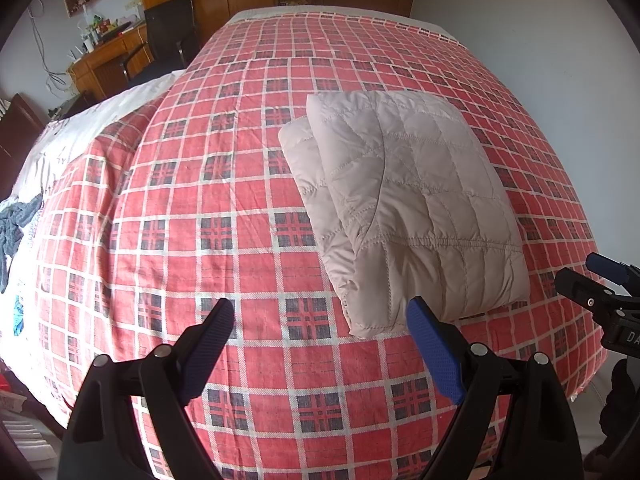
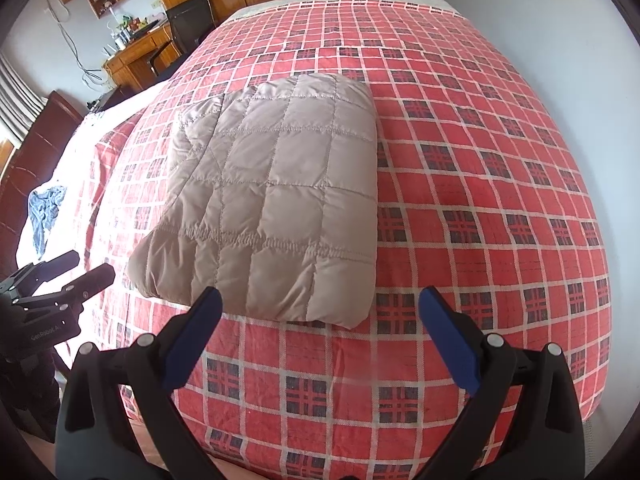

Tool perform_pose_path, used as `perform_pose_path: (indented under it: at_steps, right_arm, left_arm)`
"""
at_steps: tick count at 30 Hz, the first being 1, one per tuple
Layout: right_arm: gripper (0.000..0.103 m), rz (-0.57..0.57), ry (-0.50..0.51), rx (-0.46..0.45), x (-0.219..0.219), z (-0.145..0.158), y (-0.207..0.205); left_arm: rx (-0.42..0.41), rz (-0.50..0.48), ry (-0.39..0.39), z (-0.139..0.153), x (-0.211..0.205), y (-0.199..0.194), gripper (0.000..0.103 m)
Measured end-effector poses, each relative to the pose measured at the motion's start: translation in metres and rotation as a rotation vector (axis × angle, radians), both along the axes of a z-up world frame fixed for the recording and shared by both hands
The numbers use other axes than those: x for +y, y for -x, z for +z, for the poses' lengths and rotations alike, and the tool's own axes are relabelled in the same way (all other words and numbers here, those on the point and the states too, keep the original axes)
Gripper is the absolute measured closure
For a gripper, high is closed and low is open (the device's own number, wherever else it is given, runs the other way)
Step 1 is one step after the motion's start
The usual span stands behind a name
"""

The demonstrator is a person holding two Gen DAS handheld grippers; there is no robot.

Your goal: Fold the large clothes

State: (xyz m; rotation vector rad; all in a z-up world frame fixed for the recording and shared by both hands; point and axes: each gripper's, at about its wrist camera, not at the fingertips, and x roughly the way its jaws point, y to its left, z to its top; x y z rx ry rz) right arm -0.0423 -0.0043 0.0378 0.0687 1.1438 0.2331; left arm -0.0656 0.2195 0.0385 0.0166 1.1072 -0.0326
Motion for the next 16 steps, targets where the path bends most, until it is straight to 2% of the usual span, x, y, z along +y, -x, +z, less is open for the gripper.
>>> perform_pose_path:
  at_steps: [4,16]
  right_arm:
    - [0.005,-0.002,-0.013,0.003,0.0002,-0.0004,0.0002]
    - [0.005,-0.008,0.031,0.030,0.0035,-0.0068,0.0003]
  left_arm:
    - [0.001,-0.001,-0.001,-0.0007,0.0012,0.0007,0.015]
    - [0.008,-0.004,0.001,-0.0023,-0.0008,-0.0011,0.015]
